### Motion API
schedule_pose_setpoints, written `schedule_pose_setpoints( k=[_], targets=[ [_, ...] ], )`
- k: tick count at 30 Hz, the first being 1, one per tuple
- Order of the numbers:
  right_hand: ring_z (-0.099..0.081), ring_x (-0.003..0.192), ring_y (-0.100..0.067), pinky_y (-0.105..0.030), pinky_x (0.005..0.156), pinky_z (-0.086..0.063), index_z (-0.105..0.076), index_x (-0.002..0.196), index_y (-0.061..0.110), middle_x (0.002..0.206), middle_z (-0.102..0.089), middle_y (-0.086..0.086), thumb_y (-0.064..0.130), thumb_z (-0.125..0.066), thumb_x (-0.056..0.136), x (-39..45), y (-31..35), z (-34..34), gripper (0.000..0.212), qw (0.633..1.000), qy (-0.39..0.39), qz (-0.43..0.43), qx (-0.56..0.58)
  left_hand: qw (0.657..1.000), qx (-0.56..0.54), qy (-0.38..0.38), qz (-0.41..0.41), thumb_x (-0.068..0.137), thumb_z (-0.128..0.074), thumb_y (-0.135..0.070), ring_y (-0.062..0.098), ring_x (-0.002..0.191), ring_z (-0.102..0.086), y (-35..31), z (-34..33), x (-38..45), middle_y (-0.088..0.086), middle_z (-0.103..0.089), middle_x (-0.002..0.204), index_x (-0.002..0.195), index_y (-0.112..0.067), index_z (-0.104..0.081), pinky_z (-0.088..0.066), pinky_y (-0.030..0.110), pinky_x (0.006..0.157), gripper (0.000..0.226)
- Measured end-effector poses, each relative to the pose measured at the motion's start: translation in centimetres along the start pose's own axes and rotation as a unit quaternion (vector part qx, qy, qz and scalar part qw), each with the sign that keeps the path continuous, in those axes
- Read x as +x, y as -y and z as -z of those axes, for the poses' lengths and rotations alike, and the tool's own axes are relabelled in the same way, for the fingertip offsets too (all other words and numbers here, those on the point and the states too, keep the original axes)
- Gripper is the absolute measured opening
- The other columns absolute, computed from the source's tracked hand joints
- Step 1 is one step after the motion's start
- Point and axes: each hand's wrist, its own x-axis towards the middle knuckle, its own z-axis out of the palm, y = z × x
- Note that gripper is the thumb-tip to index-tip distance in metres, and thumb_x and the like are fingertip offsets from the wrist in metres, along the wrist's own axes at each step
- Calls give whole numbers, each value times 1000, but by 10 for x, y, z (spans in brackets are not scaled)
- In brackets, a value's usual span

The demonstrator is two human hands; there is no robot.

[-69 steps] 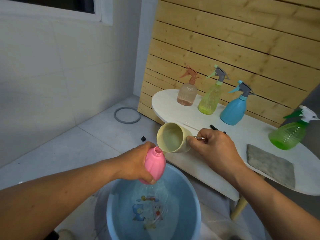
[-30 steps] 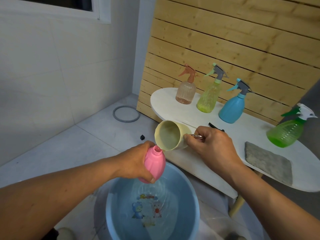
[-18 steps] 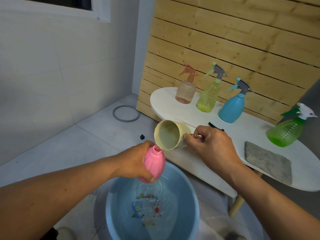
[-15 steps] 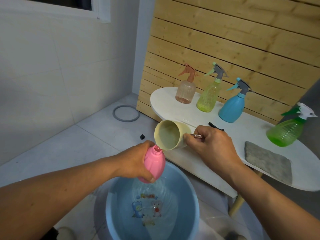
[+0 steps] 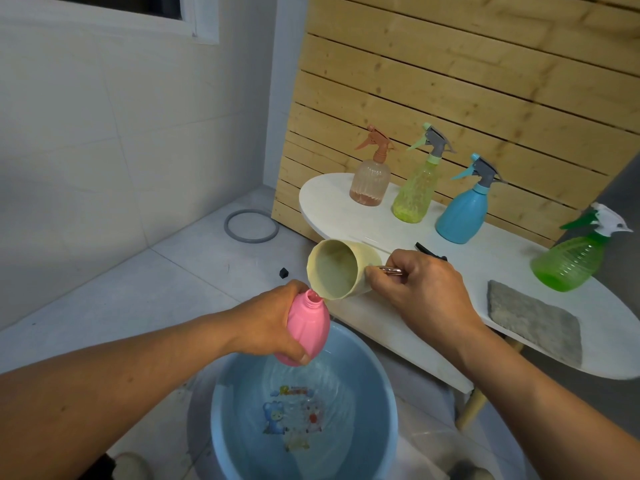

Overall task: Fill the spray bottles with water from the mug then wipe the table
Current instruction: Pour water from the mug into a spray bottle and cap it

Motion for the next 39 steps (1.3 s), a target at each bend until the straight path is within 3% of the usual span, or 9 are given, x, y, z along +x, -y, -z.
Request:
schedule_pose_setpoints(
  k=[29,39],
  targets=[
    [-45,57,-13,-29,49,-30,-43,59,25,59,-48,4,44,-63,93,-1,3,1,43,999,-11,33,-38,1000,8,-4,0,59,-98,-41,11,114,-56,3,-1,1,-21,-52,123,137,-43,-35,-62,31,85,101],
    [-47,60,-18,-32,52,-33,-51,64,19,62,-50,1,44,-62,93,-1,0,-2,40,997,-21,50,-52,1000,12,-10,5,59,-98,-41,10,112,-57,1,-1,0,-21,-53,122,137,-42,-36,-62,30,83,99]
  ],
)
